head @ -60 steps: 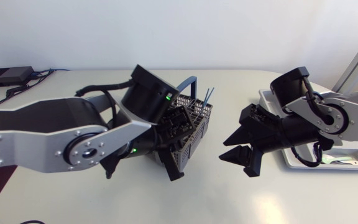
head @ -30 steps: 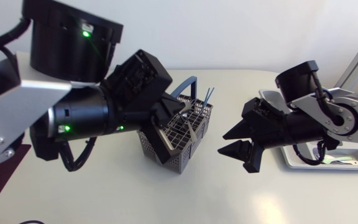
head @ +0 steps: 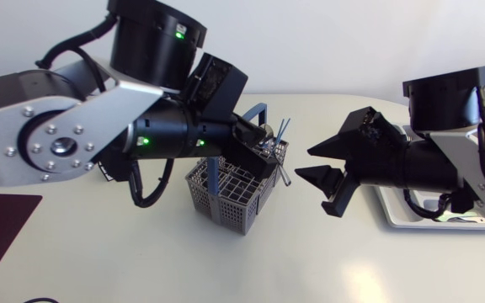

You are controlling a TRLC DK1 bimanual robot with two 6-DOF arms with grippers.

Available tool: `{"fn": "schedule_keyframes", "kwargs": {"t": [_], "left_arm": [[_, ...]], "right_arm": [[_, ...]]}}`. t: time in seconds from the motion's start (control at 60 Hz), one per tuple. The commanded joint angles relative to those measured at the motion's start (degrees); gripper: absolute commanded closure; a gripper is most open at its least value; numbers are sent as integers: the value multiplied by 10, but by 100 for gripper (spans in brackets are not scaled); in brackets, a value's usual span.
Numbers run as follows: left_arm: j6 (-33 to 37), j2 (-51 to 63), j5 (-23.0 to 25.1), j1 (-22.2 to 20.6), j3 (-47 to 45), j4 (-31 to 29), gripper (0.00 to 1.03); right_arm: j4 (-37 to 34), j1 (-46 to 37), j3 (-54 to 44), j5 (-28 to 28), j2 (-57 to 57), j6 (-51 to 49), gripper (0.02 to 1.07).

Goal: Transfer all utensils from the basket to the drawer tray.

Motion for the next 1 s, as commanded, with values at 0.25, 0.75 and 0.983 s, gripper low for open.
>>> {"fn": "schedule_keyframes", "kwargs": {"t": [0.25, 0.75, 0.983], "left_arm": [[-83, 43, 54, 22, 48, -19, 100], [-100, 56, 78, 28, 61, -28, 100], [-107, 57, 86, 33, 65, -31, 100]], "right_arm": [[66, 87, -12, 104, 5, 38, 57], [84, 131, 21, 158, 38, 52, 80], [87, 138, 19, 163, 42, 52, 97]]}}
